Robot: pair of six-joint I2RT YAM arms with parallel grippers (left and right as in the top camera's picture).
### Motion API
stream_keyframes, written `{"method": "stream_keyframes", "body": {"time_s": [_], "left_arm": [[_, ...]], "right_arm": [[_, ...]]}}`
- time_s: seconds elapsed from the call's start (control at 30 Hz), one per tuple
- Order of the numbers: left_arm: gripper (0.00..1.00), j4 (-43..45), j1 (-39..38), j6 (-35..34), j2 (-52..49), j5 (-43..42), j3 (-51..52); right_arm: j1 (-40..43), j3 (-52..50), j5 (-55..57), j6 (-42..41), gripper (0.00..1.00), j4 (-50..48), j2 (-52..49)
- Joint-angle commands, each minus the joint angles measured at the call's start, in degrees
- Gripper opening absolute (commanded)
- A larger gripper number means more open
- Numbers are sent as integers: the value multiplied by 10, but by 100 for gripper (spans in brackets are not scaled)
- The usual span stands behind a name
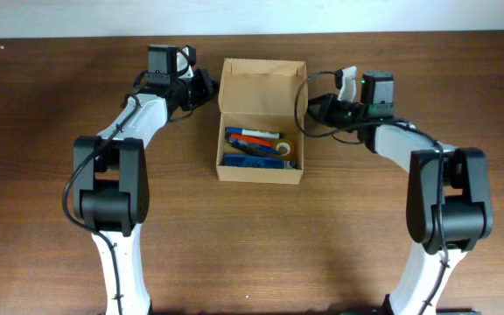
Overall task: Pack container
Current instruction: 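Raise both grippers to the box lid and fold it closed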
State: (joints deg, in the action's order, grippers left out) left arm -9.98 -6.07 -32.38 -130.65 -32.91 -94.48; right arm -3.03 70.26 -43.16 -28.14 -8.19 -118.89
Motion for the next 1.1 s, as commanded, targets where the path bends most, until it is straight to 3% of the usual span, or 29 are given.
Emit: {"method": "stream_keyframes", "body": {"time_s": [0.0, 0.13, 0.37, 0.83, 1.07], "left_arm": [[2, 17, -5, -4, -8, -39, -16], [2, 67, 8, -4, -7, -119, -22], [2, 70, 43, 21, 41, -214, -39], [2, 60, 42, 85, 108, -316, -39], [2, -84, 42, 177, 108, -322, -39]], "right_arm": [[-8, 22, -27, 0, 4, -4, -5], [-6, 37, -84, 7, 4, -4, -5], [13, 75, -177, 24, 4, -5, -5], [24, 96, -288, 28, 4, -1, -4], [25, 96, -269, 134, 4, 188, -4]]}}
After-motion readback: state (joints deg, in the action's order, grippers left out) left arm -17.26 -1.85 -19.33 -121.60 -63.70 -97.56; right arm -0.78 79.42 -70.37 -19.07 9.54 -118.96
